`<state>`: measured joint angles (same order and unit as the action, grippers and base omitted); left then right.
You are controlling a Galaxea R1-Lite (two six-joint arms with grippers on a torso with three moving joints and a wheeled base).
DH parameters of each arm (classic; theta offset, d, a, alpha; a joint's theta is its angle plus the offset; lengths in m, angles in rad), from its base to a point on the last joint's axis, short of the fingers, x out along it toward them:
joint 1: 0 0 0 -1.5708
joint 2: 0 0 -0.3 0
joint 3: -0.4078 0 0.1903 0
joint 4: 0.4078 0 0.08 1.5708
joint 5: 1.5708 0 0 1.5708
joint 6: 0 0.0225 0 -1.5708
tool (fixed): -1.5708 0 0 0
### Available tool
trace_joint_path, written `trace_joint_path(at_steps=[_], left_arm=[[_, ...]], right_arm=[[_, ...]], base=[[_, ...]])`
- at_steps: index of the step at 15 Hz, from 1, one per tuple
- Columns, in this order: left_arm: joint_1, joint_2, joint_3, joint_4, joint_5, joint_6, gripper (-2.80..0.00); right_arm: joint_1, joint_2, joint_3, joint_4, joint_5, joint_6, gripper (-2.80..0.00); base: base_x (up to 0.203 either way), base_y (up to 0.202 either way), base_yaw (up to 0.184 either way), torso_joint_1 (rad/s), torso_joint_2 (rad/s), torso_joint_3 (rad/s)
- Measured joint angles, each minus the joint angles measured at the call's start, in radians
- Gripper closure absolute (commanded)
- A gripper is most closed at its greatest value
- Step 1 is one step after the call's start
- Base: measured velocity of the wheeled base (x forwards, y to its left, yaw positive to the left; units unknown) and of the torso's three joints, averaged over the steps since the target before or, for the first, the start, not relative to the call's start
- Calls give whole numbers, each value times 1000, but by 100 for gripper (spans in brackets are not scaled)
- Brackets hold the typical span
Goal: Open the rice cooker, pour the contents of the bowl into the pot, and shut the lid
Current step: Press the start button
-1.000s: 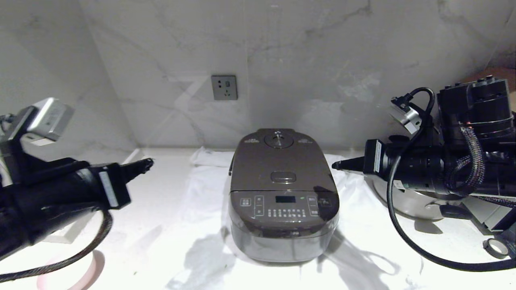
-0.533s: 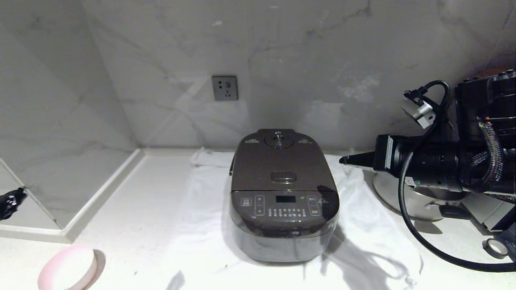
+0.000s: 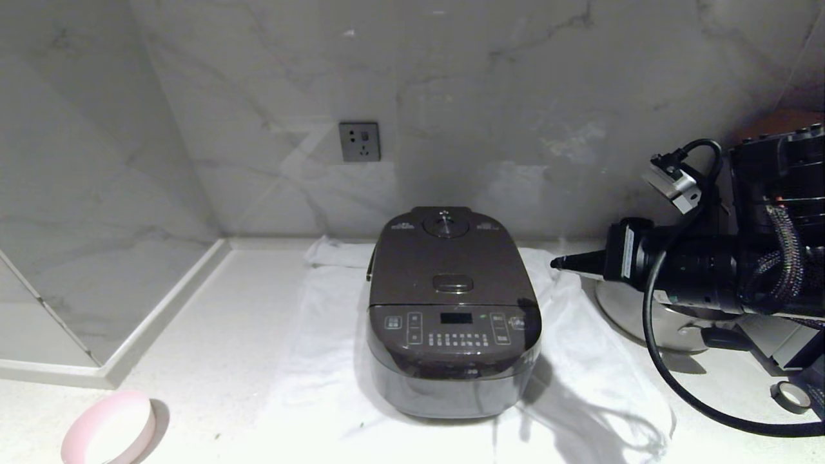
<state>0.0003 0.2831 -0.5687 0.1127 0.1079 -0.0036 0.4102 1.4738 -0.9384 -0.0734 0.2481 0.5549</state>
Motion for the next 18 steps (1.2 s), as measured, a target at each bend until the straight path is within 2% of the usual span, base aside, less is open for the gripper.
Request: trace_joint_path(at_steps=[3,6,9,11,13,16,18], left_arm=[[7,-139,84,86,-37,17,0],[4,-241,221,152,-58,34,0],[4,-274,368,132,-67,68,0],[4,-281,459,44,-73,83,0],[4,-284,494,-6,-78,93,0],[3,-285,501,54,-118,133,0],[2,-285,500,60,-119,117,0]], right_arm=[[0,-13,23,0,-1,-4,0],[1,-19,32,0,-1,-4,0],[4,-19,32,2,-3,-15,0],[18,-19,34,13,0,-21,0],[59,-8,46,29,3,-20,0],[103,51,52,33,5,-20,0],[109,99,53,30,7,-20,0]], base=[[0,0,0,0,0,0],[0,0,0,0,0,0],[0,0,0,0,0,0],[0,0,0,0,0,0],[0,0,0,0,0,0],[0,0,0,0,0,0],[0,0,0,0,0,0]])
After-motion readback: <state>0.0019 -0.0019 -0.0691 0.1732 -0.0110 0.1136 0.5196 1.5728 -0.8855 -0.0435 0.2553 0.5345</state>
